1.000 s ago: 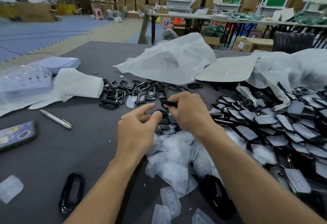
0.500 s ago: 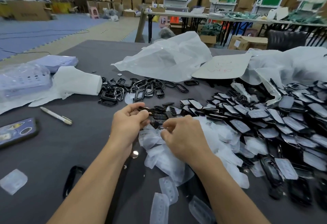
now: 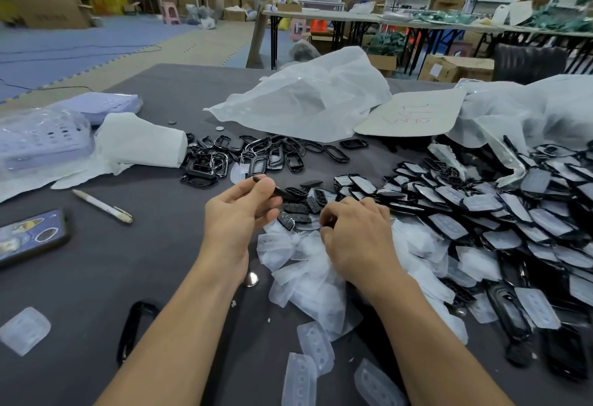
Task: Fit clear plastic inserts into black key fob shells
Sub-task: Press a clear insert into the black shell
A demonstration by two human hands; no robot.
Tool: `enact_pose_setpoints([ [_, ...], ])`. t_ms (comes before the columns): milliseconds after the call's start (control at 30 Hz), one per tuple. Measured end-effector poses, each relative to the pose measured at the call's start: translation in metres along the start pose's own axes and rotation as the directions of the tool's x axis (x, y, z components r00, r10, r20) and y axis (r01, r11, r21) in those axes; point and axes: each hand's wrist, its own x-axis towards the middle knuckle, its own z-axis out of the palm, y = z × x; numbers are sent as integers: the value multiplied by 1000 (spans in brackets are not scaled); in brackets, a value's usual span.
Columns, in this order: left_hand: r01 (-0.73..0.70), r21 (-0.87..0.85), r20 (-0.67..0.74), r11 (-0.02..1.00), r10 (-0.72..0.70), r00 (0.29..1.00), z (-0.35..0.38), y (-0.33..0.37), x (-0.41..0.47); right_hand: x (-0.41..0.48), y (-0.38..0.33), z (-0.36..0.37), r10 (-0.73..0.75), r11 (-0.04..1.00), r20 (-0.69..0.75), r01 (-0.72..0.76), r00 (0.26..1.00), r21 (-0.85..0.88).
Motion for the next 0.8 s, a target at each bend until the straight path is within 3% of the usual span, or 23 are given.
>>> enact_pose_setpoints([
  [133, -16, 30, 7, 999, 16, 1000, 0, 0, -4, -4, 2, 0, 1, 997, -76, 5, 997, 78],
  [200, -36, 54, 10, 998, 35, 999, 0, 0, -6, -7, 7, -2, 37, 979, -225, 10, 974, 203],
  [267, -73, 112, 33, 991, 70, 997, 1, 0, -8, -13, 10, -6, 140, 902, -459, 78, 877, 424],
  [300, -99, 160, 51, 982, 92, 994, 1, 0, -10, -16, 11, -7, 229, 825, -507, 111, 831, 555],
  [333, -132, 216, 79, 967, 118, 990, 3, -1, -12, -18, 11, -9, 319, 713, -472, 120, 822, 691],
  [400, -195, 298, 163, 934, 151, 975, 6, -3, -15, -21, 7, -10, 433, 426, -260, 59, 863, 903],
  [467, -203, 297, 250, 933, 129, 960, 9, -5, -18, -19, 4, -10, 466, 157, -38, -40, 884, 987],
  [533, -158, 255, 309, 954, 74, 948, 10, -6, -19, -15, 2, -12, 450, -41, 108, -101, 886, 994],
  [633, -46, 165, 366, 985, -18, 930, 10, -4, -17, -15, -2, -14, 398, -146, 180, -132, 899, 980],
  [800, 39, 77, 398, 996, -67, 915, 10, -5, -14, -18, -4, -16, 317, -136, 189, -152, 930, 979],
])
